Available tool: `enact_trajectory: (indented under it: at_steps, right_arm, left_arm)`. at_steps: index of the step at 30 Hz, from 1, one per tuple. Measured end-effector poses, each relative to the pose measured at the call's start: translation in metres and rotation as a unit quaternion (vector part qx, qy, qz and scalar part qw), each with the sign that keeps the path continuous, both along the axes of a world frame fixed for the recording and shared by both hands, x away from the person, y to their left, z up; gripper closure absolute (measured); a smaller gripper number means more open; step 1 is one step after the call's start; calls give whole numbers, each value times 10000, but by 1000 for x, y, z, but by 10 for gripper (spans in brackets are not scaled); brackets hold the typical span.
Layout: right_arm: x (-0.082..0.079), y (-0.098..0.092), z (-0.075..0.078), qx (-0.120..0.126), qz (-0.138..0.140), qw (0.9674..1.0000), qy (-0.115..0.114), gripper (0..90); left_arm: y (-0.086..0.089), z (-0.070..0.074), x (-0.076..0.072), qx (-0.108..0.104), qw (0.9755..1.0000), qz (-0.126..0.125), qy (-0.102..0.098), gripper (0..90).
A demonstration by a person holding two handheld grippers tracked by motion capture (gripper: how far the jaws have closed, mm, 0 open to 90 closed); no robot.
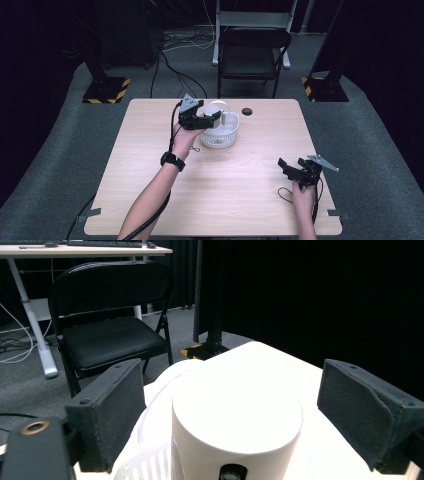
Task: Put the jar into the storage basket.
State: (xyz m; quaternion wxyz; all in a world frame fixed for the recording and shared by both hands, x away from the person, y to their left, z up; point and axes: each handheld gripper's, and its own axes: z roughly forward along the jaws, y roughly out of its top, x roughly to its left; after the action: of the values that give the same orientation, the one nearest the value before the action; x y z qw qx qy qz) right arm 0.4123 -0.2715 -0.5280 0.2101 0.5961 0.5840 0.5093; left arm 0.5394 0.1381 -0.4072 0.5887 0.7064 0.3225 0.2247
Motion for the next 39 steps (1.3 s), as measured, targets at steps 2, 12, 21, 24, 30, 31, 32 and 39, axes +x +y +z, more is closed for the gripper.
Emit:
enact_trajectory:
  at_steps: [2, 12, 21, 24, 30, 31, 32, 39]
  right_arm:
    - [0, 0, 0, -4, 3, 10000, 1, 12]
    - [0, 0, 0, -10, 1, 10000, 3, 12]
    - [0, 0, 0, -11, -8, 10000, 5, 12]
    - [0, 0, 0, -8, -9, 10000, 6, 12]
    - [0, 0, 0, -8, -16, 10000, 7, 12]
    - [0, 0, 0, -9, -16, 10000, 7, 12]
    - [0, 0, 0, -12, -15, 10000, 8, 12]
    - [0, 0, 0, -14, -22, 10000, 10, 12]
  left_arm:
    - [1, 3, -3, 70, 10000, 5, -51, 75]
    - [13, 16, -19, 109, 9998, -117, -145, 23]
    - [25, 23, -42, 280, 9987, -256, -329, 17]
    - [30, 22, -48, 323, 9984, -237, -396, 17]
    - [46, 16, -60, 300, 9985, -195, -410, 15]
    - [49, 14, -62, 280, 9986, -181, -417, 14]
    - [52, 12, -64, 265, 9986, -158, -429, 14]
    - [76, -7, -78, 219, 9990, -17, -380, 13]
